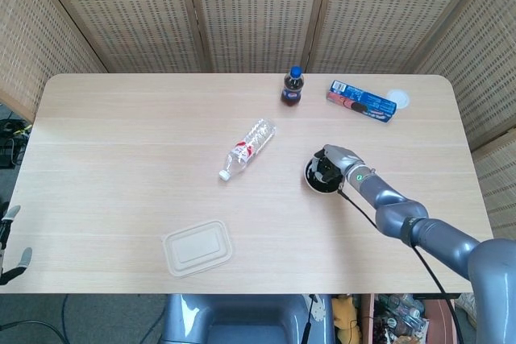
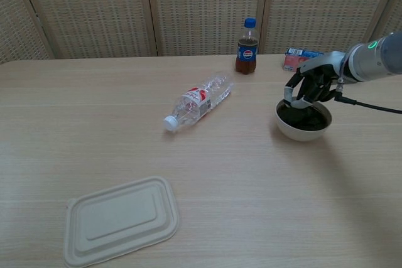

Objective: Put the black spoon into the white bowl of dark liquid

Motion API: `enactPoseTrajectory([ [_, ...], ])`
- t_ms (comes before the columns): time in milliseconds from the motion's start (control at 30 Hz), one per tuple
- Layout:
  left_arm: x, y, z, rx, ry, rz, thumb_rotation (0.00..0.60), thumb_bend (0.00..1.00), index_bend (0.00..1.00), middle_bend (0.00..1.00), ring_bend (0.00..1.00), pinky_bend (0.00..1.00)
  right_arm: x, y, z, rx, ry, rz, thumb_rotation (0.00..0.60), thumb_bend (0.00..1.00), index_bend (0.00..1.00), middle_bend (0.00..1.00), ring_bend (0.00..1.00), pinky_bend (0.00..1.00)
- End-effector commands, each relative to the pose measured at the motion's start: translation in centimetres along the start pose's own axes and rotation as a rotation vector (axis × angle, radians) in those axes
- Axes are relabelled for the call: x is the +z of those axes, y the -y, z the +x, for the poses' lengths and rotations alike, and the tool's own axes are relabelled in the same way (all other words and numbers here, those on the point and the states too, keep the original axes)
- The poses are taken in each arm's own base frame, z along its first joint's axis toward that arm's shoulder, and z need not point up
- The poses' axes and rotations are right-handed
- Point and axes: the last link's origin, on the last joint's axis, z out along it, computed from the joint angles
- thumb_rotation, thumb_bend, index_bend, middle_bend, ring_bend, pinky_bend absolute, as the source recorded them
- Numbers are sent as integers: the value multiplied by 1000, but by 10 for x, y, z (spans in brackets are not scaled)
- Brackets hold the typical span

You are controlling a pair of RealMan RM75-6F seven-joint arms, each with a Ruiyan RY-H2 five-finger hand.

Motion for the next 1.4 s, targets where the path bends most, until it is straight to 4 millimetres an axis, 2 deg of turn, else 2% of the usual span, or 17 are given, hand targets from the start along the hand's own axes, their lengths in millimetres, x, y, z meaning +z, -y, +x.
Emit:
enactPoseTrajectory([
  [33, 0, -1, 1, 1, -4, -4, 600, 411, 0, 0, 0, 0, -4, -1, 1, 2, 3, 4, 600, 334, 474, 924, 958, 1000],
  [100, 0, -1, 2, 1, -5, -4, 600, 411, 0, 0, 0, 0, -6, -1, 1, 2, 5, 6, 600, 204, 417, 922, 958, 1000],
  [233, -1, -1, 3, 0, -8, -5, 600, 411, 0, 0, 0, 0, -10, 2, 1, 6, 3, 20, 600, 49, 339, 918, 958, 1000],
  [333, -1, -2, 4, 1, -11, -6, 600, 411, 0, 0, 0, 0, -15, 4, 3, 11, -13, 39, 600, 7, 322, 916, 958, 1000],
  [467, -1, -2, 7, 2, -23, -7, 600, 411, 0, 0, 0, 0, -25, 10, 8, 44, -50, 77, 600, 0, 312, 905, 958, 1000],
  [533, -1, -2, 9, 5, -28, -7, 600, 410, 0, 0, 0, 0, -34, 13, 14, 88, -91, 108, 600, 0, 311, 879, 958, 1000],
  [600, 0, -3, 11, 8, -37, -7, 600, 410, 0, 0, 0, 0, -52, 15, 23, 138, -164, 158, 600, 0, 311, 839, 950, 1000],
  [700, 1, -4, 12, 13, -45, -9, 600, 411, 0, 0, 0, 0, -72, 12, 28, 186, -243, 202, 600, 0, 311, 758, 879, 992],
  [767, 2, -5, 13, 15, -49, -12, 600, 410, 0, 0, 0, 0, -82, 9, 29, 207, -282, 221, 600, 0, 311, 673, 771, 938],
  [833, 4, -7, 14, 17, -55, -15, 600, 410, 0, 0, 0, 0, -93, 3, 32, 209, -359, 237, 600, 1, 318, 590, 654, 842],
  [933, 6, -8, 15, 22, -64, -17, 600, 411, 0, 0, 0, 0, -109, -6, 30, 235, -436, 254, 600, 45, 333, 511, 533, 738],
  [1067, 10, -11, 17, 20, -87, -19, 600, 410, 0, 0, 0, 0, -131, -27, 26, 202, -535, 234, 600, 137, 335, 430, 420, 614],
  [1233, 12, -14, 17, 12, -118, -34, 600, 411, 0, 0, 0, 0, -147, -50, 16, 131, -619, 193, 600, 152, 335, 309, 284, 449],
  [1400, 14, -17, 18, 20, -140, -51, 600, 410, 0, 0, 0, 0, -161, -66, 3, 2, -721, 155, 600, 204, 329, 228, 164, 296],
])
